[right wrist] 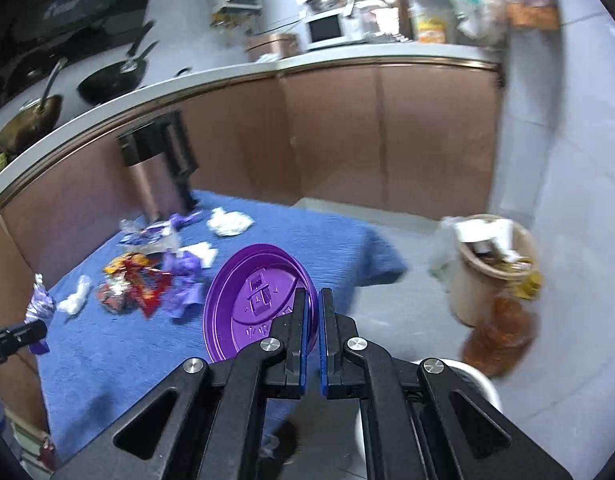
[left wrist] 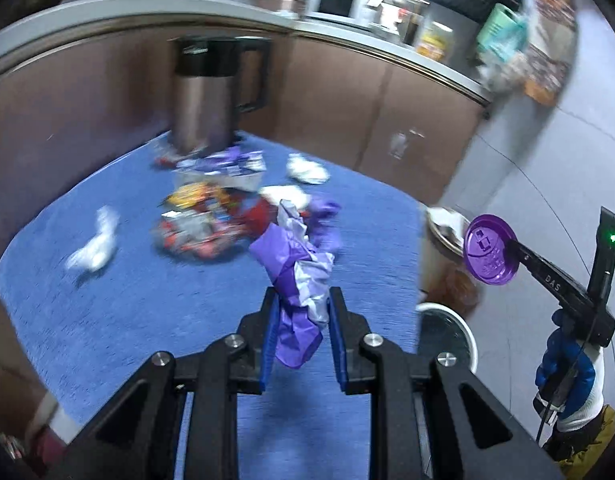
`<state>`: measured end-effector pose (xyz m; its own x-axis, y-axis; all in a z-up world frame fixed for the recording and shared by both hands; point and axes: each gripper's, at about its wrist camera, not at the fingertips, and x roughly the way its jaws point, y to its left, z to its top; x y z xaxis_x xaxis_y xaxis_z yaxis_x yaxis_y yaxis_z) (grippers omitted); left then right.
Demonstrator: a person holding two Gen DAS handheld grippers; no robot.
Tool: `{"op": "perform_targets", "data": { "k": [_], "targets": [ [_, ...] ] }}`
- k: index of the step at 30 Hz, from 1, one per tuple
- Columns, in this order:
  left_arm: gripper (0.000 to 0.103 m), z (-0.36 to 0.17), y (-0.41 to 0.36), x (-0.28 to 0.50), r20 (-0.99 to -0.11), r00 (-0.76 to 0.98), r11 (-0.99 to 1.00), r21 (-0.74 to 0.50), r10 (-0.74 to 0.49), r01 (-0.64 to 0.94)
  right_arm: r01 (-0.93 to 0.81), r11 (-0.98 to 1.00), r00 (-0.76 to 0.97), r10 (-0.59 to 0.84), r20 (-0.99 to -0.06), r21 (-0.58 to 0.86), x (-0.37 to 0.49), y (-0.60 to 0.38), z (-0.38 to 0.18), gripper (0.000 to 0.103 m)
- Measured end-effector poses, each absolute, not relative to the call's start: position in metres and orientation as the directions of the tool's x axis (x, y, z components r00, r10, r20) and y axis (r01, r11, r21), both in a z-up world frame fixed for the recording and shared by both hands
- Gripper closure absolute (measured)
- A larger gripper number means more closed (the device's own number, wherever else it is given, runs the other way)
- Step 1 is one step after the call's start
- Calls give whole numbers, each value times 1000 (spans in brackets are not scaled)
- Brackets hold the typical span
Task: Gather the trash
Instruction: 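Carry the purple lid and purple bag over the white bin and release both, then move both open tools back over the trash on the table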
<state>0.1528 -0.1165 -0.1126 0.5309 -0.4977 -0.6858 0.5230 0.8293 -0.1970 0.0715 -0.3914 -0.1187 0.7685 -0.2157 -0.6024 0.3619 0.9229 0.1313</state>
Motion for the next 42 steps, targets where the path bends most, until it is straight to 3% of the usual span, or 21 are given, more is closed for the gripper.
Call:
{"op": "perform_targets", "data": {
  "k": [10,21,26,29,34,42],
  "targets": [
    [80,-136,-275,110,-770,283,597,-154,-572,788,623,782,585,-463,-666,4,4,-472,-162,99],
    [79,-215,-418,101,-862,43,454,-223,-506,863,703,712,449,-447,-774,-3,-7,-531,-242,98],
    [61,-235,-444,111,-861,-44,459,-312,-506,832,714,700,406,-413,-816,1,-2,-549,-276,95],
    [52,-242,-450,116,-856,-72,464,-346,-512,815,719,695,375,-399,-837,-9,0,-550,-293,75],
    [52,-231,-440,118,-829,-68,462,-375,-555,803,720,694,368,-382,-848,1,-2,-550,-301,70],
    [52,-173,-402,112,-746,93,476,-319,-659,819,723,690,446,-416,-793,45,-11,-537,-261,67]
  ]
}}
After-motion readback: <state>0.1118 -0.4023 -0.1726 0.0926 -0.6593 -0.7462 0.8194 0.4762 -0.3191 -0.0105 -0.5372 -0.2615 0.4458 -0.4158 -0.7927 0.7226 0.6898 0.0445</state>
